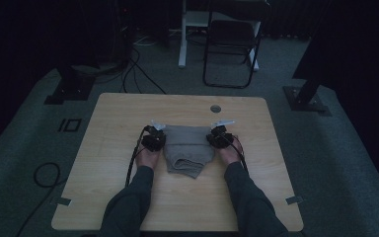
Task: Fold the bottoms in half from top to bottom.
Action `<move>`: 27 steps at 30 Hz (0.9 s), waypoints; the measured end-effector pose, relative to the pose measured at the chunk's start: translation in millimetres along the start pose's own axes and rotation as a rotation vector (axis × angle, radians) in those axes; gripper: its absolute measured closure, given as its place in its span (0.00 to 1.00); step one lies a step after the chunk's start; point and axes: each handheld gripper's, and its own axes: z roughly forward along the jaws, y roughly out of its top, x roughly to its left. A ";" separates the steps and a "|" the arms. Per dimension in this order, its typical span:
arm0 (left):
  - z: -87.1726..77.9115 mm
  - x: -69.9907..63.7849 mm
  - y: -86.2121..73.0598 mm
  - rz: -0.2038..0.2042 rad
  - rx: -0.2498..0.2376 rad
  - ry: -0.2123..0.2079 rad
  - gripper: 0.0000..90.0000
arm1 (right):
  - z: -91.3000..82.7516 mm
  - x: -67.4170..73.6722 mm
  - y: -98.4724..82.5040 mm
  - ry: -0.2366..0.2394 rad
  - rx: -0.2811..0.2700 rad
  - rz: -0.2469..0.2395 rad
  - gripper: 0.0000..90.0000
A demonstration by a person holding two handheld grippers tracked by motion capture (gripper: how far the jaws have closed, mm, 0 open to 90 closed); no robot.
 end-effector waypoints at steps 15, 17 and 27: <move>-69.9 7.6 24.7 0.017 -0.239 -0.065 0.96 | -63.5 4.4 21.4 0.012 -0.198 -0.074 0.96; -78.2 8.0 26.2 0.010 -0.258 -0.086 0.96 | -71.0 3.5 21.2 0.016 -0.218 -0.078 0.96; -119.1 -2.8 18.2 0.037 -0.338 -0.160 0.96 | -111.3 9.9 6.4 0.068 -0.305 -0.089 0.96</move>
